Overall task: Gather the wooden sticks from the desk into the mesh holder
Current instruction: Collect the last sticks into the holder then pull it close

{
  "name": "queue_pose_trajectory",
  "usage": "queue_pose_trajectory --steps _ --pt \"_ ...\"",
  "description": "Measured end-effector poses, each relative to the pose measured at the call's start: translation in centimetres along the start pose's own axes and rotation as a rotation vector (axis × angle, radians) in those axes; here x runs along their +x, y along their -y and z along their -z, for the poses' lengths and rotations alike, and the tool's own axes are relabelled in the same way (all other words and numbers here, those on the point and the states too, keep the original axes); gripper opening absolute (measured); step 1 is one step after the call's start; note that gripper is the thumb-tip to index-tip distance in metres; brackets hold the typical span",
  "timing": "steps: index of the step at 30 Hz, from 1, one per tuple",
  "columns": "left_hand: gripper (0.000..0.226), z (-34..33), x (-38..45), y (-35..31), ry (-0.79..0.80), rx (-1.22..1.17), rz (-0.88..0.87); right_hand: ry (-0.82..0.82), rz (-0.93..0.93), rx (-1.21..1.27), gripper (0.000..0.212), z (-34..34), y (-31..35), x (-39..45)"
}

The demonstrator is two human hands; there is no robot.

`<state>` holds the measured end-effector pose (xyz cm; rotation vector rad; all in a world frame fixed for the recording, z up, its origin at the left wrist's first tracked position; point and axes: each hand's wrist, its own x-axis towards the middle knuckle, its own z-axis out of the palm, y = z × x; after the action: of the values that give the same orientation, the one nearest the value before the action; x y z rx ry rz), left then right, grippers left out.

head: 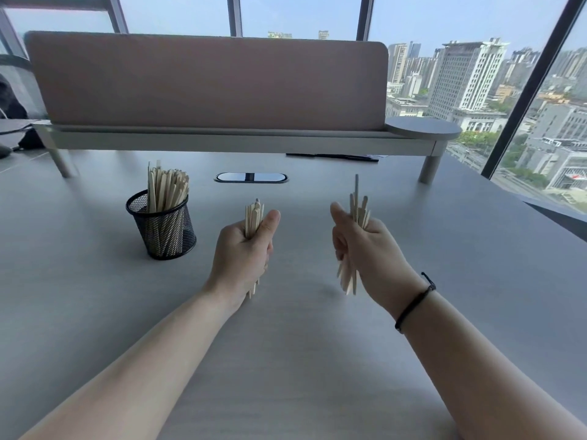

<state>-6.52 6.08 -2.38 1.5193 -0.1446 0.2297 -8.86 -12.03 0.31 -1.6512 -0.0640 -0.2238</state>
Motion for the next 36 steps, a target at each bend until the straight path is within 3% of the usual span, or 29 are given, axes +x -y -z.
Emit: queue_pose_trajectory --steps 4,8,17,23,27,32,36 --pt "0.057 0.2 0.3 0.2 -0.046 -0.009 -0.029 0.043 0.035 0.271 0.057 -0.3 0.6 -0.2" --pt "0.059 0.3 0.4 0.2 -0.072 -0.011 -0.062 0.067 0.08 0.198 0.047 -0.8 -0.2 -0.6" --pt "0.05 0.5 0.2 -0.5 -0.023 -0.049 -0.087 0.079 -0.012 0.217 0.055 -1.5 -0.2 -1.2" --pt "0.059 -0.1 -0.6 -1.4 0.098 -0.077 0.084 0.041 -0.135 0.24 0.06 -2.2 0.6 -1.0" --pt "0.059 -0.4 -1.3 -1.9 0.147 -0.078 0.135 0.082 -0.084 0.16 0.063 -4.0 0.4 -1.1" --pt "0.06 0.3 -1.7 -1.8 0.088 -0.209 0.283 0.114 -0.116 0.206 0.061 -7.0 0.5 -0.4" --pt "0.066 3.8 0.6 -3.6 -0.04 -0.216 0.177 0.176 -0.161 0.311 0.058 -10.7 2.2 1.2"
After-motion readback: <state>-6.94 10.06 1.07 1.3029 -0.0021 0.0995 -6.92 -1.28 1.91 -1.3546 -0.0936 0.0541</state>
